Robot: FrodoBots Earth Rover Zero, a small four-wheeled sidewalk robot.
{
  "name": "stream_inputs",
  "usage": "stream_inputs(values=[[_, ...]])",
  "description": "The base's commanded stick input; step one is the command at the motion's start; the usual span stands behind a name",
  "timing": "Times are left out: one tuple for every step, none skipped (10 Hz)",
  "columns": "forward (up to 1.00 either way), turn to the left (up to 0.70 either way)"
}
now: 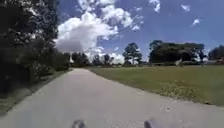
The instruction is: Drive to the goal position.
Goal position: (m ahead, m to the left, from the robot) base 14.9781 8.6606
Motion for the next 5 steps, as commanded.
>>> stream_inputs(values=[[0.40, 0.00], [0.50, 0.00], [0.50, 0.00], [0.50, 0.00], [0.50, 0.00]])
